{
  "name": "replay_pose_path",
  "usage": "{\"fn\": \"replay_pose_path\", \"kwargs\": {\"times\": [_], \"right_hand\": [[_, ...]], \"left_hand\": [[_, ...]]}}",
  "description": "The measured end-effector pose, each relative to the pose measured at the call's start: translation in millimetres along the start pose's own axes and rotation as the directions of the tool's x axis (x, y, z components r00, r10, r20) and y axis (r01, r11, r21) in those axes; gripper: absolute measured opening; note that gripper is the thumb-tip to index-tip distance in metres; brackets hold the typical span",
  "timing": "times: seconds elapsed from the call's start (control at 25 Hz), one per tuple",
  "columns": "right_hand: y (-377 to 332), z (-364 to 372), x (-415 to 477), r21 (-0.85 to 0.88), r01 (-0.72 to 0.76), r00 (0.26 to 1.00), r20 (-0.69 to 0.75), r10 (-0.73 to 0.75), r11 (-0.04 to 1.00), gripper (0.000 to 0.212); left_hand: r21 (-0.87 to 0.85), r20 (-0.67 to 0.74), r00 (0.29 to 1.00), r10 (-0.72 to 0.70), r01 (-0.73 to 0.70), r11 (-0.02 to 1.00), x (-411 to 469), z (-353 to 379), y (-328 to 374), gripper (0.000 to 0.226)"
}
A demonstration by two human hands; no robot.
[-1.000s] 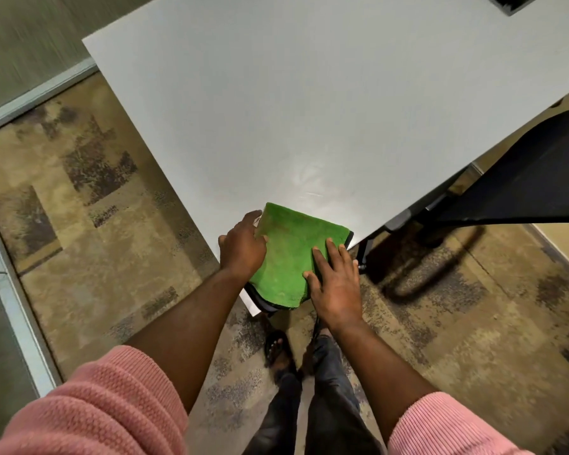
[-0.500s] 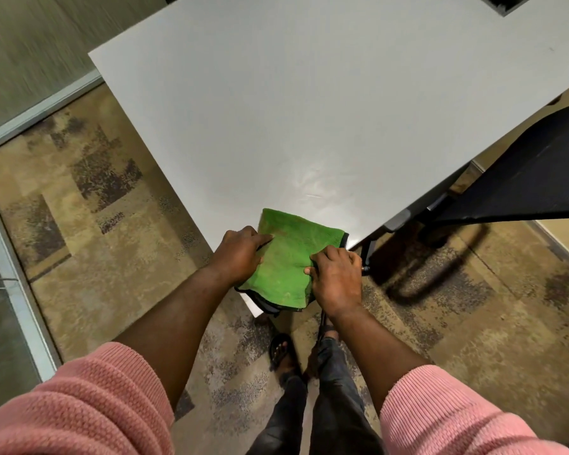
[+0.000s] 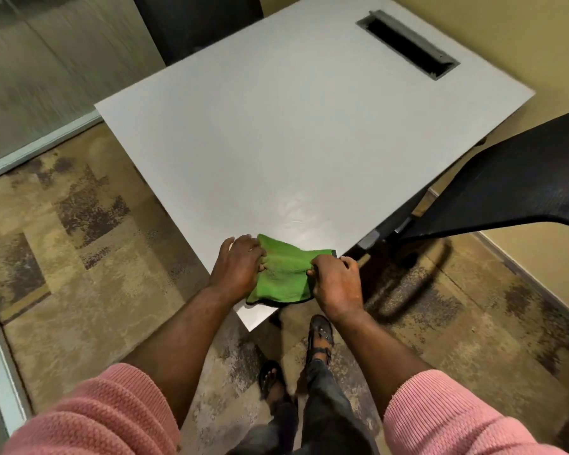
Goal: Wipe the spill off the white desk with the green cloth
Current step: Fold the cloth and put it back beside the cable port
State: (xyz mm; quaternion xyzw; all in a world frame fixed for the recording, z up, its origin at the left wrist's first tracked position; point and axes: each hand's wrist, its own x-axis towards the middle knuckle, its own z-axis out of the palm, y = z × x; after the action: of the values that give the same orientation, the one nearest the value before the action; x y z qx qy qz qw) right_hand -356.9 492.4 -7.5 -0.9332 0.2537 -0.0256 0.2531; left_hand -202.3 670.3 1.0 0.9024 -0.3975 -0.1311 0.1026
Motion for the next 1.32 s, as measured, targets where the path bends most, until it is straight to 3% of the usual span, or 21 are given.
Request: {"fn": "replay_pose_path", "kwargs": {"times": [0.32, 0.64, 0.84, 1.04, 1.32], "right_hand": [[1.2, -89.6, -14.4, -0.048, 0.041, 0.973, -0.227, -0.051, 0.998, 0.018], [47.0, -155.4, 31.8, -0.201, 0.093, 0.900, -0.402, -0.169, 0.975, 0.029], [94.4, -191.8, 104.4, -0.163, 0.070, 0.924, -0.361, -0.125, 0.984, 0.023], [133.7, -235.4, 176.7, -0.176, 0.090, 0.969, -0.211, -0.127, 0.980, 0.022], [177.9, -278.4, 253.0, -0.210, 0.022, 0.971, -0.228, -0.071, 0.978, 0.020]], "left_hand": [[-0.146, -0.127, 0.980, 0.156, -0.174, 0.974, 8.7, -63.3, 40.7, 0.028], [-0.141, -0.291, 0.924, 0.247, -0.297, 0.944, 89.7, -90.5, 89.9, 0.018], [-0.140, -0.287, 0.935, 0.208, -0.255, 0.957, 172.9, -94.1, 123.8, 0.020], [-0.164, -0.320, 0.934, 0.159, -0.220, 0.962, 243.6, -94.9, 155.4, 0.020], [-0.195, -0.320, 0.928, 0.194, -0.264, 0.945, 343.6, -102.7, 193.4, 0.017]]}}
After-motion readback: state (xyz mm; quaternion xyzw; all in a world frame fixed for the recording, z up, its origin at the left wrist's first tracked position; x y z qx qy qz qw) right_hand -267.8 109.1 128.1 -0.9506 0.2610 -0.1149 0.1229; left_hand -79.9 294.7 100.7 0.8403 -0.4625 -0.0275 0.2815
